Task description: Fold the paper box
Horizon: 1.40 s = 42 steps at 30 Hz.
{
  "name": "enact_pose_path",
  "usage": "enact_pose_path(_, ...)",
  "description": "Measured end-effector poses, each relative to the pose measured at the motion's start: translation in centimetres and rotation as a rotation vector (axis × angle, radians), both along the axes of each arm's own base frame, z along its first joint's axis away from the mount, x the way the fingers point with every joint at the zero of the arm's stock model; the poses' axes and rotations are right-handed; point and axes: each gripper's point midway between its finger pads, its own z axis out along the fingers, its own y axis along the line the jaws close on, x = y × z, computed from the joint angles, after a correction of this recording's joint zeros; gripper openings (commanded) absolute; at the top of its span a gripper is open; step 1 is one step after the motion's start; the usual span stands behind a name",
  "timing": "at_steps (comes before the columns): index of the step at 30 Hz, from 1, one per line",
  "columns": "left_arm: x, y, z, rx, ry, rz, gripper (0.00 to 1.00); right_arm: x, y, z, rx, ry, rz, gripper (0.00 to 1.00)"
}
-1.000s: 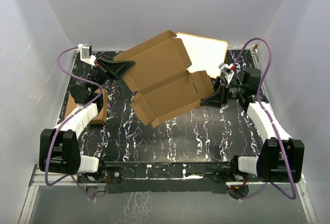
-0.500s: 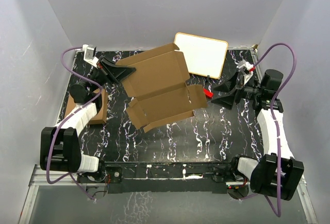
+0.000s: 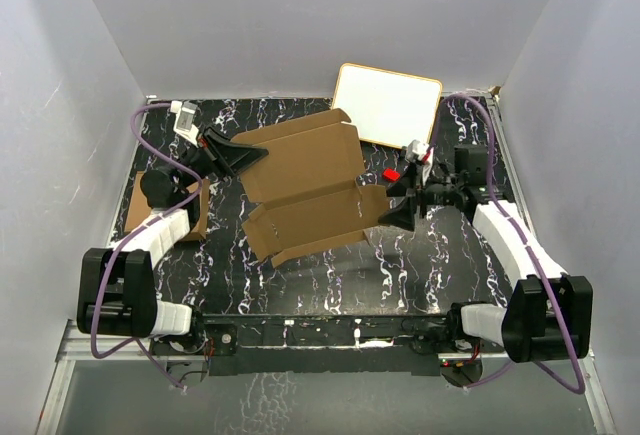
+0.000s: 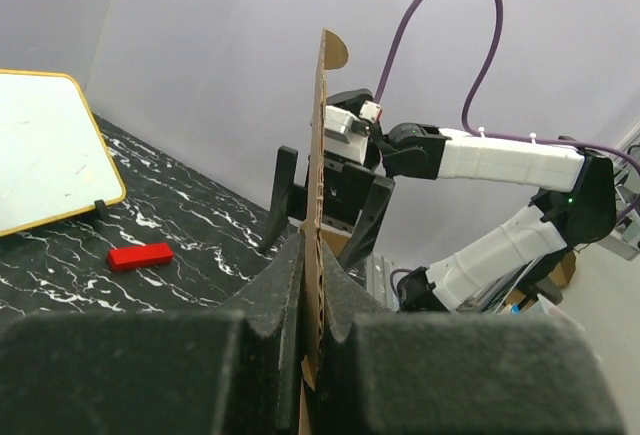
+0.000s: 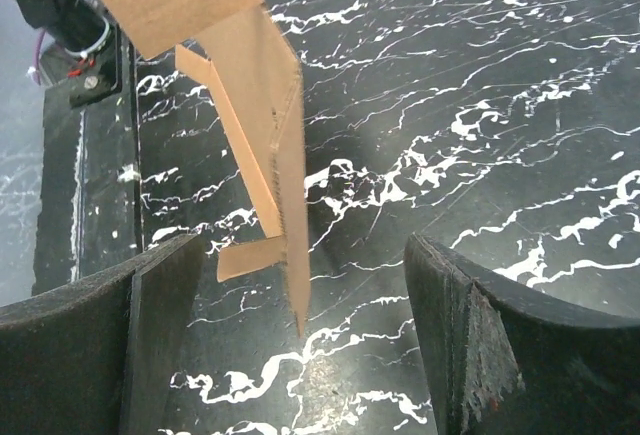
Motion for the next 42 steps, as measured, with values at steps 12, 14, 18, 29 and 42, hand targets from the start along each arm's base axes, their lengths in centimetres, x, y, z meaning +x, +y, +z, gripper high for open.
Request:
enact_pose_path(12, 0.3, 0.0, -1.5, 0.022, 0.010, 0.016, 0.00, 1.4, 1.5, -1.8, -0.053, -0.042, -0.057, 0.23)
enact_pose_path(14, 0.6, 0.0, -1.8, 0.032, 0.011, 0.024, 0.00, 1.5, 1.6, -1.7, -0.054, -0.044, -0.065, 0.13)
enact_pose_path(18, 1.1, 0.0, -2.6, 0.060, 0.021, 0.045, 0.00, 2.0, 1.4, -1.8, -0.064, -0.052, -0.086, 0.08)
enact_pose_path(29, 1.3, 0.4, -6.2, 0.244, 0.016, 0.117, 0.05, 4.2, 0.6, -3.5, -0.134, -0.040, -0.180, 0.08)
enact_pose_path(42, 1.7, 0.2, -9.0, 0.348, 0.010, 0.139, 0.00, 6.4, 1.4, -6.7, -0.202, 0.015, -0.235, 0.08)
